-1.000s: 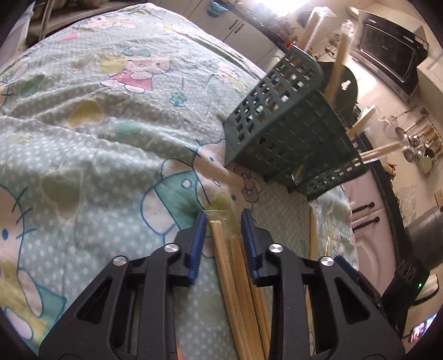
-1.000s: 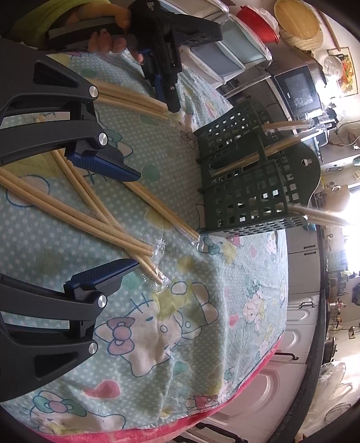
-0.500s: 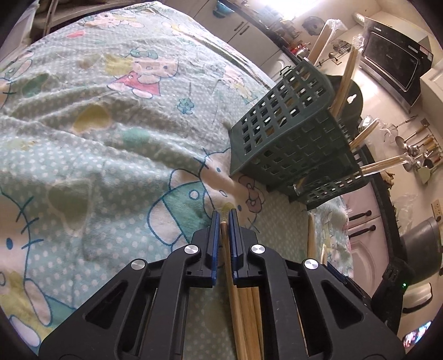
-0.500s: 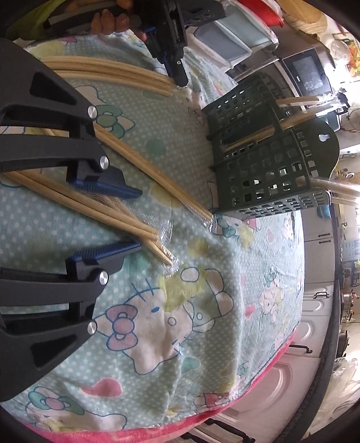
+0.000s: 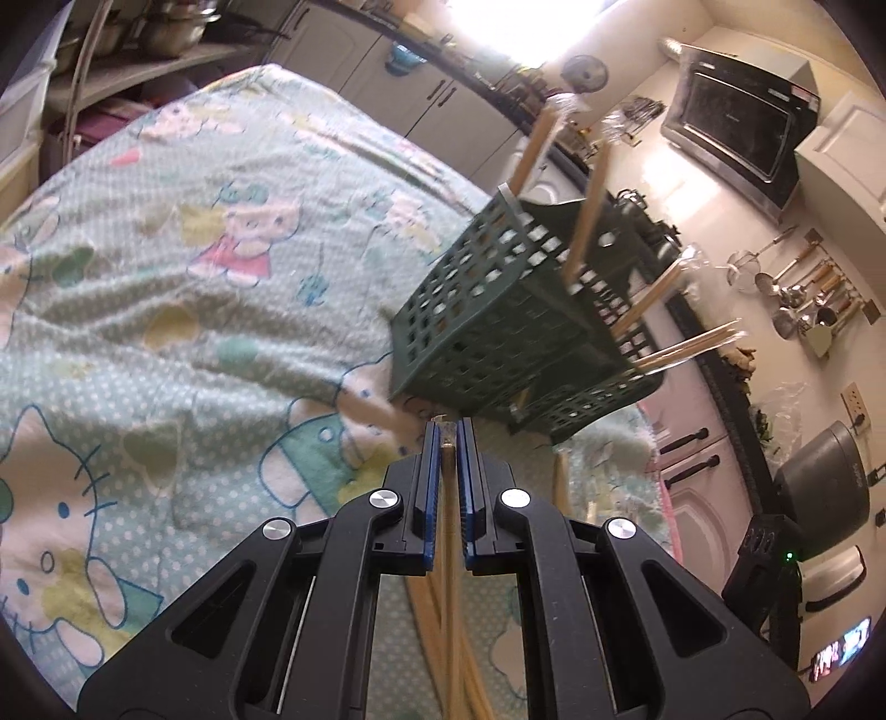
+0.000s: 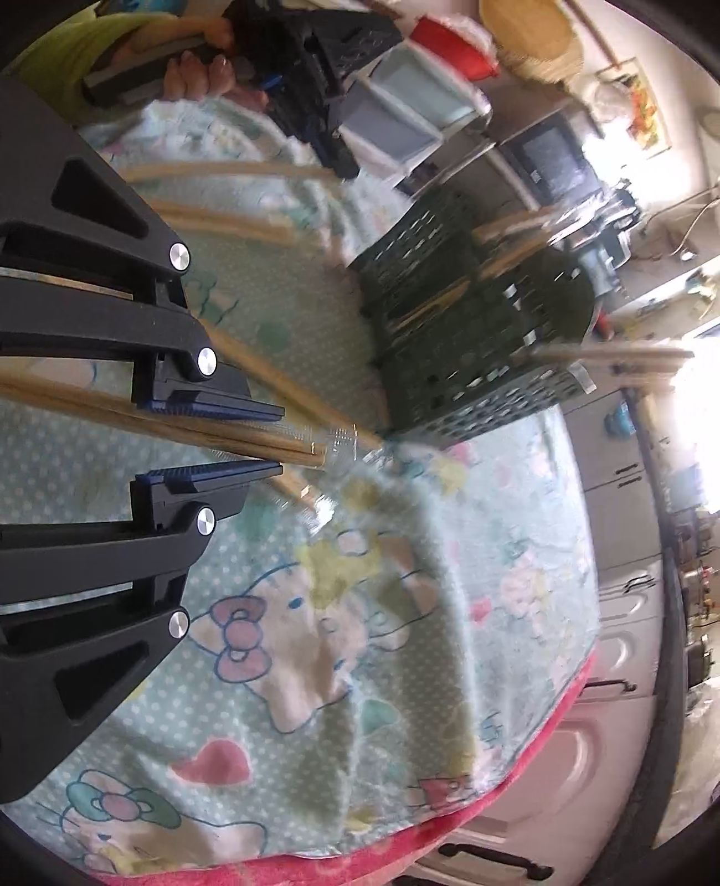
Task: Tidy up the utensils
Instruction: 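Lift the held chopsticks with both tools and carry them over the green basket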
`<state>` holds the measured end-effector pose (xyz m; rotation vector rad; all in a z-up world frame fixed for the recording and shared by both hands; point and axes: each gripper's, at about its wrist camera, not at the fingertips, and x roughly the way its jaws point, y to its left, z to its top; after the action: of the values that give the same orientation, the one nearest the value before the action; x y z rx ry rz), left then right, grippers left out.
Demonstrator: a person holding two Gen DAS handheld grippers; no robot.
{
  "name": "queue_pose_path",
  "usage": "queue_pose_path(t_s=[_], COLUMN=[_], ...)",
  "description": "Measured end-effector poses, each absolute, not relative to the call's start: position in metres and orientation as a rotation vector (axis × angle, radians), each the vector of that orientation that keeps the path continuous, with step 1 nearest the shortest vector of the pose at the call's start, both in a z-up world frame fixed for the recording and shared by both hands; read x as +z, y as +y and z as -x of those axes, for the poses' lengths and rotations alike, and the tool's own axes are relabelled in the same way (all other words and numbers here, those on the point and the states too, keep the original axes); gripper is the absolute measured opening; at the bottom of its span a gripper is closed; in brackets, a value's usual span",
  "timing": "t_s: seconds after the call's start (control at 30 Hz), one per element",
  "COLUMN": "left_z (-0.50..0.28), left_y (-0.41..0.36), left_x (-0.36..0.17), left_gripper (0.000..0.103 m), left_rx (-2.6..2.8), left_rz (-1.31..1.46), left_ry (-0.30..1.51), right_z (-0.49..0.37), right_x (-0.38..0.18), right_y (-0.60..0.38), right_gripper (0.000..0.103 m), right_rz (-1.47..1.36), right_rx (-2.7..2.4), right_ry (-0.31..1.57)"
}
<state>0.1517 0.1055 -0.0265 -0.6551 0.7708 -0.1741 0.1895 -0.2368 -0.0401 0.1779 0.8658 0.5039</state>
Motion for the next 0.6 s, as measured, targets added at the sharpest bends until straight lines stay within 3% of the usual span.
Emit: queue_pose_path(t_s=[0.6], left_z=[-0.140], left_y=[0.086], left_x=[0.032], left_gripper=[0.003], left_rx=[-0.255], left_rz=[0.591], left_ry=[0.642], right_z=[-0.168], right_x=[0.042], right_y=[-0.220], right_gripper=[0.006], right_rz=[-0.161], right_rx=[0.635], right_ry=[0.649])
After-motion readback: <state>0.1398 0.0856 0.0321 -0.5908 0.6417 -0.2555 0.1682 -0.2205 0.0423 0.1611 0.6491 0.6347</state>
